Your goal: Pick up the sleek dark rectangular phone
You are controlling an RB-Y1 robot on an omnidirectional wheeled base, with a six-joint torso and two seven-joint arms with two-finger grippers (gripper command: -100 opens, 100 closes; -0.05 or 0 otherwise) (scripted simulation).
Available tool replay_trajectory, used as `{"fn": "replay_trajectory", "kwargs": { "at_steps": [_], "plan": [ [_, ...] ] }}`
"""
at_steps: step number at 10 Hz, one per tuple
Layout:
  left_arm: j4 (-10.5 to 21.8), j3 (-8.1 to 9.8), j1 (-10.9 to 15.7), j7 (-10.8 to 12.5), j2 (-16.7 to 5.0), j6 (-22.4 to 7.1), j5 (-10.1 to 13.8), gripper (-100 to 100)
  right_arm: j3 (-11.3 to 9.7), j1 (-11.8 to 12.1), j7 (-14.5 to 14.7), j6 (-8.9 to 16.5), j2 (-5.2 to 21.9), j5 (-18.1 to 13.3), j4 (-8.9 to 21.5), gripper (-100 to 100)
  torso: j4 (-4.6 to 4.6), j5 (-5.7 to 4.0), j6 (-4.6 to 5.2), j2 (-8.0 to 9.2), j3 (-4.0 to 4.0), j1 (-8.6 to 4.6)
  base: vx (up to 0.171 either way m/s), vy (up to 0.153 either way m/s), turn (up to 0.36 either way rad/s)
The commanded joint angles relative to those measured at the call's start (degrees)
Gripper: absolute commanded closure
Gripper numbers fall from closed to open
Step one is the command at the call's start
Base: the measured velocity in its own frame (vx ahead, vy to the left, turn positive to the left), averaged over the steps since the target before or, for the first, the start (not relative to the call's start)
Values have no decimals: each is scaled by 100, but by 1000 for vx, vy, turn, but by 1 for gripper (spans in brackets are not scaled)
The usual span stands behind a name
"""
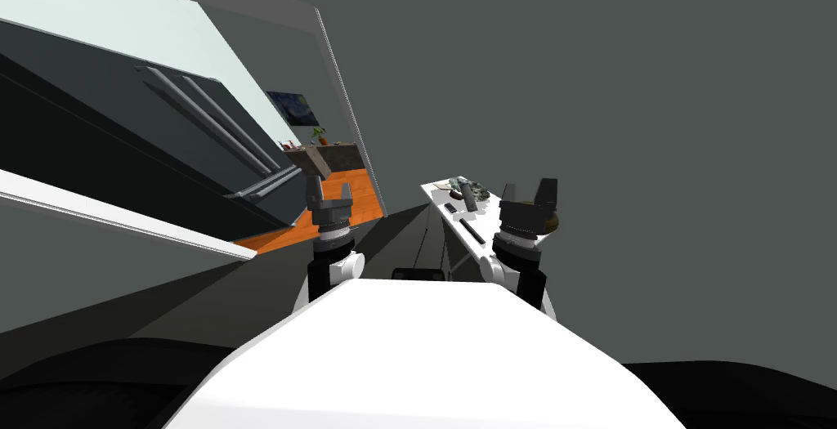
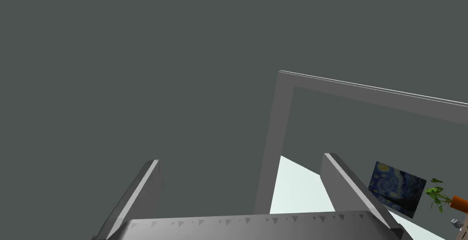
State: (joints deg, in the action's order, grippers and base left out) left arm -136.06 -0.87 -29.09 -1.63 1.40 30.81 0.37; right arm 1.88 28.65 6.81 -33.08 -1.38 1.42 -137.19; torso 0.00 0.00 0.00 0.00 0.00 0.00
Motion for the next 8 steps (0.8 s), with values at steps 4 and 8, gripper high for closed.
{"fn": "replay_trajectory", "kwargs": {
  "at_steps": [4,8],
  "plan": [
    [0,0,0,0,0,0,0,0,195,57,-96,-37,705,-181,292,-100,-3,2,-1,-13,-8,11,24,27,18],
    [0,0,0,0,0,0,0,0,544,147,-258,-95,1384,-470,757,-100,-3,3,0,-12,-7,13,30,39,28]
  ]
}}
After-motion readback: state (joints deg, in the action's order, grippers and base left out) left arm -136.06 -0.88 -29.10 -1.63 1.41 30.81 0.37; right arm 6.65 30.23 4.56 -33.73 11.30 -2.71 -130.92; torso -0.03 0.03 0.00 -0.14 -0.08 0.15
